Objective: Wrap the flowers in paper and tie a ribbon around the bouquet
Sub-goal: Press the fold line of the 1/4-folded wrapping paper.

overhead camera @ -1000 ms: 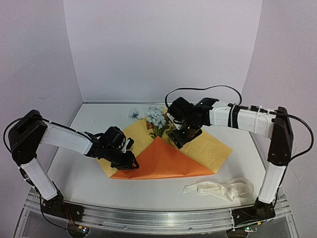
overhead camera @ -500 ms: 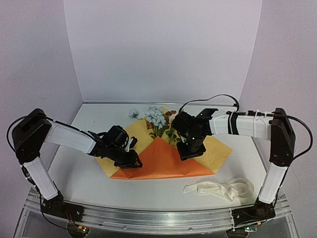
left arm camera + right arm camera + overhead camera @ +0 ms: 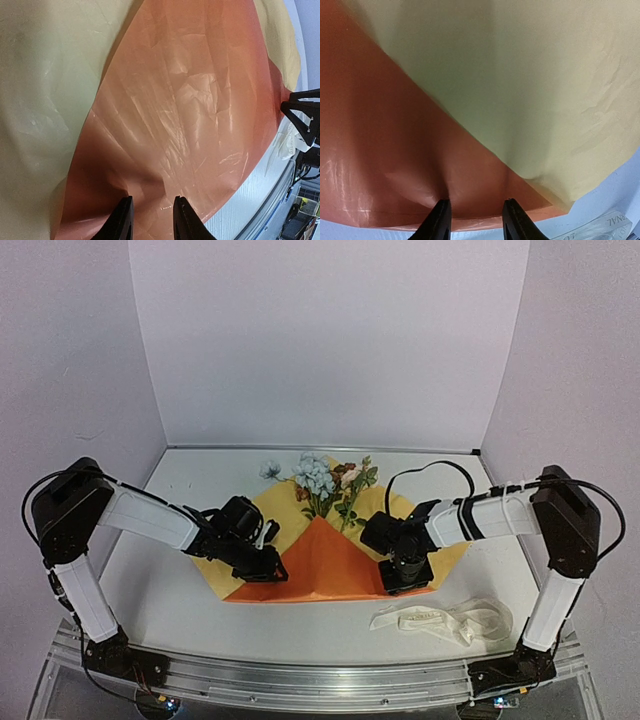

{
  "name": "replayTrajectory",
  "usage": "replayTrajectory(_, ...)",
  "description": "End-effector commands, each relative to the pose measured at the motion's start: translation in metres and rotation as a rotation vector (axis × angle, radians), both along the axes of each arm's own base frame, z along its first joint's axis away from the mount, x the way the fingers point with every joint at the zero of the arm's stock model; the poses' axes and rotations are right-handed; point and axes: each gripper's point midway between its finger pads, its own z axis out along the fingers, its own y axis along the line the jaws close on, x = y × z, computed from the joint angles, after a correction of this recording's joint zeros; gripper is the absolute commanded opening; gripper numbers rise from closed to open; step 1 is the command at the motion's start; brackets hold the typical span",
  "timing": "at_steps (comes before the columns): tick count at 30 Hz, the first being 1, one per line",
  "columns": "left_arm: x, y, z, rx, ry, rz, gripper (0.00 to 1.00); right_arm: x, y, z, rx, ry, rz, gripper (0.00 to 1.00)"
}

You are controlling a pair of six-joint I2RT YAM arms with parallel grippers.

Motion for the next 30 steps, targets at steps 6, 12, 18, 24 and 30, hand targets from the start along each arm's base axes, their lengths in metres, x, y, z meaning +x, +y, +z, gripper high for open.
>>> replayTrajectory(6,0.018,-0.024,0.042,-0.047,-0.153,-0.086,0.29,0.003,-0.013,0.023,0.027,-0.106,-0.07,0.37)
replayTrajectory(12,0.013,-0.051,0.066,-0.012,-0.306,-0.211,0.3,0.002,-0.017,0.058,0.098,-0.125,-0.107,0.51)
replayTrajectory(18,-0.011,-0.096,0.075,0.016,-0.426,-0.39,0.29,-0.01,-0.037,0.064,0.176,-0.092,-0.194,0.68)
replayTrajectory(24,-0.039,-0.139,0.063,0.034,-0.478,-0.551,0.28,-0.023,-0.058,0.057,0.228,-0.053,-0.266,0.71)
replayTrajectory(30,-0.043,-0.173,0.041,0.038,-0.505,-0.623,0.25,-0.035,-0.077,0.046,0.263,-0.03,-0.312,0.69)
